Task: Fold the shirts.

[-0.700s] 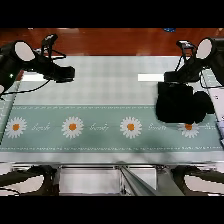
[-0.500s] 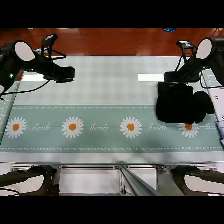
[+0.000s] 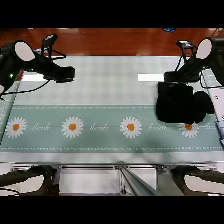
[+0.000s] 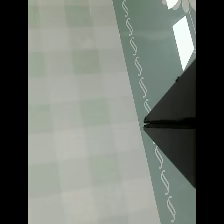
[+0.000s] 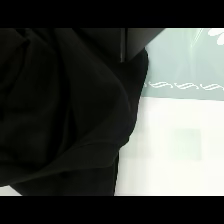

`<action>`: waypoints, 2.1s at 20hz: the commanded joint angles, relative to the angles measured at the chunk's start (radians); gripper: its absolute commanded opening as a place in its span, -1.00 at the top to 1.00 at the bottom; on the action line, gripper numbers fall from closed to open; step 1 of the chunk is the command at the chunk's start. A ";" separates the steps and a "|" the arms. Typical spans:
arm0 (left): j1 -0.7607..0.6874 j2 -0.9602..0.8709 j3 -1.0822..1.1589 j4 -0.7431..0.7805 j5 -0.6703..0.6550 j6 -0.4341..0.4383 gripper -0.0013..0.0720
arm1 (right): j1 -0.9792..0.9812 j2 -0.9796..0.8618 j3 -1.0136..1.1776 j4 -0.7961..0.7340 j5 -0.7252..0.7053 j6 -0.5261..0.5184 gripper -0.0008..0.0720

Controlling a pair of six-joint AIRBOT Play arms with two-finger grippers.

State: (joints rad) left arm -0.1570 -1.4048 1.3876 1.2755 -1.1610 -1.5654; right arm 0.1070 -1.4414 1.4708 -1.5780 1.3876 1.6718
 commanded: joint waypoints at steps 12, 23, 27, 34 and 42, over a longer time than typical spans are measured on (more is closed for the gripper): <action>0.001 -0.014 0.000 0.002 0.149 0.000 0.65 | 0.001 -0.001 0.001 -0.064 -0.192 -0.001 0.05; 0.209 0.064 -0.106 0.011 -0.104 0.006 -0.42 | -0.230 0.183 -0.252 -0.211 -0.107 0.003 -0.16; 0.159 0.234 -0.394 -0.110 0.066 0.035 -0.42 | -0.272 0.183 -0.475 -0.093 -0.283 0.015 -0.16; 0.082 0.276 -0.500 -0.136 0.141 0.024 -0.42 | -0.271 -0.041 -0.493 0.063 -0.481 0.014 -0.16; 0.182 0.288 -0.386 -0.143 -0.006 0.039 -0.42 | -0.271 0.033 -0.289 0.111 -0.370 -0.143 0.89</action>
State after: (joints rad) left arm -0.0265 -1.1259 0.9424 1.1366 -1.0790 -1.5368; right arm -0.1635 -1.4525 1.0855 -1.4872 0.9714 1.5871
